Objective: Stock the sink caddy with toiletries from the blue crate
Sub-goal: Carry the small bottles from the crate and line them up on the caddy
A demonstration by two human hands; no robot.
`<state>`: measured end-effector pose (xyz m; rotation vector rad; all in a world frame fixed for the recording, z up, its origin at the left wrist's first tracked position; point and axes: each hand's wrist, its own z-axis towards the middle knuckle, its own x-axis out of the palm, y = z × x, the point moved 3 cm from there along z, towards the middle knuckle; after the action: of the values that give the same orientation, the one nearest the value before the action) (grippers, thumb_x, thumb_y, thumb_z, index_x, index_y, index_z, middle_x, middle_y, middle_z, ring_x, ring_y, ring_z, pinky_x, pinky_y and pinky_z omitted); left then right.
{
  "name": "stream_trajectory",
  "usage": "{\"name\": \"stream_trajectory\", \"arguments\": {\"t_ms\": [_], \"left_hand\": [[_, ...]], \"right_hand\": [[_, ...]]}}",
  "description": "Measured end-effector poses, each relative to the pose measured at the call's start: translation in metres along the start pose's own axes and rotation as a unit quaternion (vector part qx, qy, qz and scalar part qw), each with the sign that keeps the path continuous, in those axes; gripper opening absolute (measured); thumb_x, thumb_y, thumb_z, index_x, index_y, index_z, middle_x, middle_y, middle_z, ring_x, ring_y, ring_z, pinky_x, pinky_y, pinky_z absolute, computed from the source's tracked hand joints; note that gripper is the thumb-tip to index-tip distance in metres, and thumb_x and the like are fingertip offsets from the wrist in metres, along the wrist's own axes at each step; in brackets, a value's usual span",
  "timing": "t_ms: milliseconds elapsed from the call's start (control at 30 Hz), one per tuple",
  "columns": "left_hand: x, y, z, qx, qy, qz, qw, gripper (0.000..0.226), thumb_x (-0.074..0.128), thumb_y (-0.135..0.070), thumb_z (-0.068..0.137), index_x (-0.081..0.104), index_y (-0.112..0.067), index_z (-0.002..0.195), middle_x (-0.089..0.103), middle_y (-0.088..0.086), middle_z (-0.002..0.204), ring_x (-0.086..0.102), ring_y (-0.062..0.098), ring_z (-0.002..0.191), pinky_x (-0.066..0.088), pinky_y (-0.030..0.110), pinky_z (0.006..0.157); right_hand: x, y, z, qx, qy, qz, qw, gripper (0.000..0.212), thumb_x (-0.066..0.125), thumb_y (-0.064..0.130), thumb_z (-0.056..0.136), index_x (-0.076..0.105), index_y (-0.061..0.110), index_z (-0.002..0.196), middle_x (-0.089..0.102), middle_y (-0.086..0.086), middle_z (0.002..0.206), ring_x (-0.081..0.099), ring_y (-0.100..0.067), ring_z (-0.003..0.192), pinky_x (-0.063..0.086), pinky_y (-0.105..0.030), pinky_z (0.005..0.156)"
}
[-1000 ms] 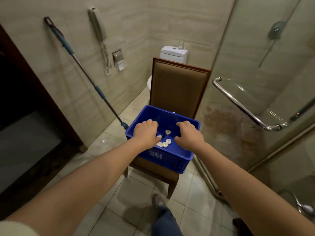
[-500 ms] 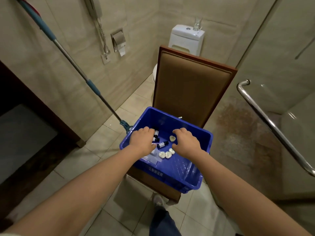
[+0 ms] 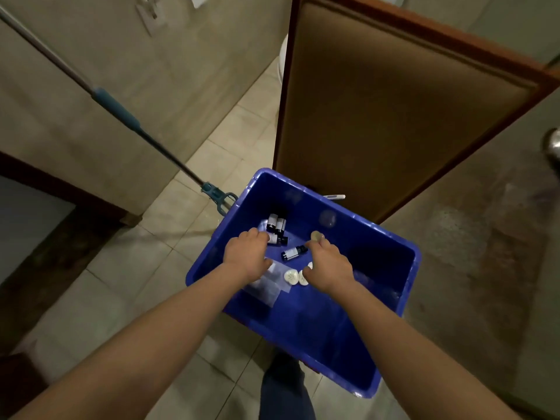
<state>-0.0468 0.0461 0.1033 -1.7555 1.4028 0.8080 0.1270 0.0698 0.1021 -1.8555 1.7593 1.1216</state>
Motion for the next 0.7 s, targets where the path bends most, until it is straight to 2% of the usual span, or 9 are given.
{"name": "stream_trajectory", "arguments": {"t_ms": [267,700], "left_hand": [[0.061,0.014,0.078,0.002,0.026,-0.009,1.000,0.053,0.057,-0.036,0.093,0.040,-0.020,0.140,0.044,0.006,0.138,0.046,0.025,0.121,0.041,0.038,0.095],[0.129,0.025,0.132,0.000,0.000,-0.052,0.999,0.045,0.057,-0.024,0.094,0.044,-0.021,0.137,0.048,0.003,0.133,0.045,0.023,0.122,0.038,0.034,0.095]], "right_hand": [[0.054,-0.022,0.081,0.016,0.042,0.024,0.999,0.049,0.054,0.018,0.090,0.042,0.017,0.138,0.040,-0.007,0.141,0.041,-0.028,0.126,0.041,-0.038,0.091],[0.109,-0.039,0.140,-0.037,0.001,0.017,0.999,0.043,0.058,0.016,0.090,0.052,0.021,0.132,0.046,-0.001,0.131,0.038,-0.023,0.125,0.043,-0.036,0.089]]}}
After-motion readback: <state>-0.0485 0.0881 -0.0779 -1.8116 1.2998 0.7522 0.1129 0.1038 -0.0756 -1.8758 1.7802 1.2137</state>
